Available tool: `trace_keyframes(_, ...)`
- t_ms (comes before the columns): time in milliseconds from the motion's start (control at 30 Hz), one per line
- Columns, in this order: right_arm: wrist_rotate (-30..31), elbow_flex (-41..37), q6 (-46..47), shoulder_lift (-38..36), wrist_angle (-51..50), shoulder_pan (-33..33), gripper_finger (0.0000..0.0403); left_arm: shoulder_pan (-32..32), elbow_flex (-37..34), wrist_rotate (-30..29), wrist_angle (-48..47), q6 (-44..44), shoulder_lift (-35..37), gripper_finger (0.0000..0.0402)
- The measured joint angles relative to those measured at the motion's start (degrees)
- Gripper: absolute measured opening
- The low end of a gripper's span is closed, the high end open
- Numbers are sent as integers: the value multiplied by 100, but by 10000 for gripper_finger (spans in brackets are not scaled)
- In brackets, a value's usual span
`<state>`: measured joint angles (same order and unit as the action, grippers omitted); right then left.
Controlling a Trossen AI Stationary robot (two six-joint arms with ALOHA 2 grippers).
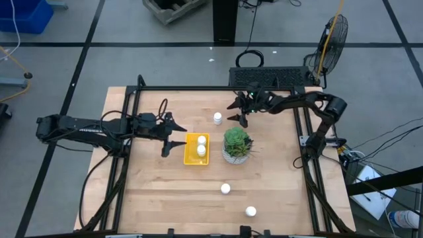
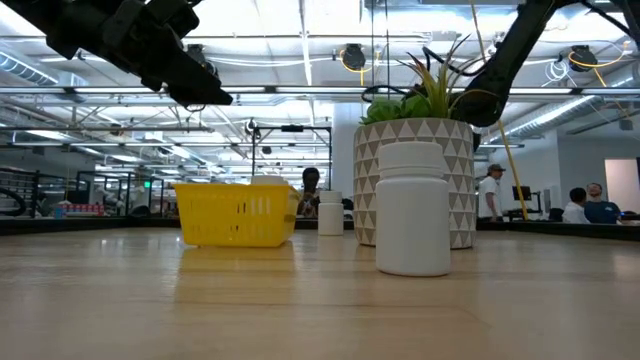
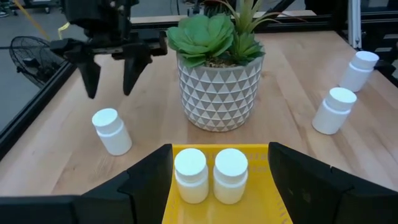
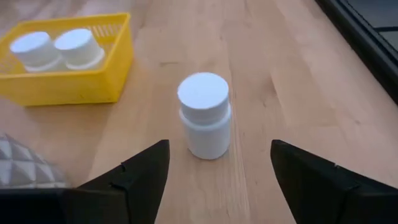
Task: Pick and place pill bottles into a basket
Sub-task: Put the white medicine bottle into the yellow basket
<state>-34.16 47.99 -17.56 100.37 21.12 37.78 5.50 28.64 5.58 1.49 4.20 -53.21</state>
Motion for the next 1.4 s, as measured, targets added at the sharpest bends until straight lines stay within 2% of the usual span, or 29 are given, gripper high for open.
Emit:
trace_keyframes(133, 258, 2, 165, 175, 331, 0, 282, 0, 0, 49, 5, 1, 0, 269)
trace_keyframes(500, 448, 7, 318, 517, 546, -209, 274, 0, 0, 184, 77, 28, -2, 269)
trace_keyframes(1000, 436, 7, 490, 1048, 1220, -455, 271, 0, 2, 194, 179, 18, -2, 269)
trace_keyframes(1400, 433, 5, 552, 1050, 1317, -612, 270, 0, 2, 191, 180, 22, -2, 269)
